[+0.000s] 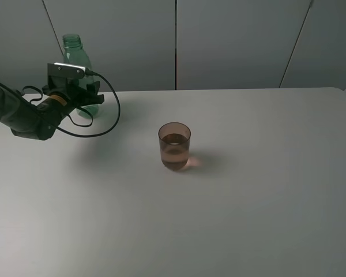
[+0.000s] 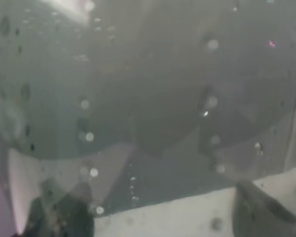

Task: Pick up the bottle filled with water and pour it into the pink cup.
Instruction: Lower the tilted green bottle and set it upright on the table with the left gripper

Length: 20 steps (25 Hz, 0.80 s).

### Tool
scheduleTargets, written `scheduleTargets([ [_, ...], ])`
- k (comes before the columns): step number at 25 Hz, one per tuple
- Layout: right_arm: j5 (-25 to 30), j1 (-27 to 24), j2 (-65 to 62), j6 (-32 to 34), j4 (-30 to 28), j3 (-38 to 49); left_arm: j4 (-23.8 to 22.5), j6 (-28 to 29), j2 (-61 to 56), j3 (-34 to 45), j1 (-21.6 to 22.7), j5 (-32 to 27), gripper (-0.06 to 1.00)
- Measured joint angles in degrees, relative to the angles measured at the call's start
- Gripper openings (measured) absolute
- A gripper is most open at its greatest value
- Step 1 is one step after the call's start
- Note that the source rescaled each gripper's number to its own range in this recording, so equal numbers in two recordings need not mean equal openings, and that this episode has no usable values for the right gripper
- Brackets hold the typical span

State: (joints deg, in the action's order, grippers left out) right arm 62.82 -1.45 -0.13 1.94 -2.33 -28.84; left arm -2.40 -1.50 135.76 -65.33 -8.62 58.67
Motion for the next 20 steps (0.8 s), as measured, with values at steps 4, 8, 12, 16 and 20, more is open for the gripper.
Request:
scheduleTargets([
  [4, 0.0, 0.0, 0.0, 0.0, 0.0, 0.0, 0.0, 1.5, 0.0, 0.0, 0.0, 0.0, 0.0],
  [8, 0.0, 0.0, 0.0, 0.0, 0.0, 0.0, -0.09, 2.42, 0.41, 0.0, 0.0, -0.19, 0.0],
  [12, 0.0, 0.0, 0.0, 0.0, 0.0, 0.0, -0.21, 2.42, 0.65, 0.0, 0.0, 0.29, 0.0],
  [16, 0.0, 0.0, 0.0, 0.0, 0.0, 0.0, -0.43, 2.42, 0.65, 0.0, 0.0, 0.39, 0.0],
  [20, 0.0, 0.0, 0.0, 0.0, 0.0, 0.0, -0.65, 1.07, 0.65, -0.02, 0.0, 0.39, 0.0],
])
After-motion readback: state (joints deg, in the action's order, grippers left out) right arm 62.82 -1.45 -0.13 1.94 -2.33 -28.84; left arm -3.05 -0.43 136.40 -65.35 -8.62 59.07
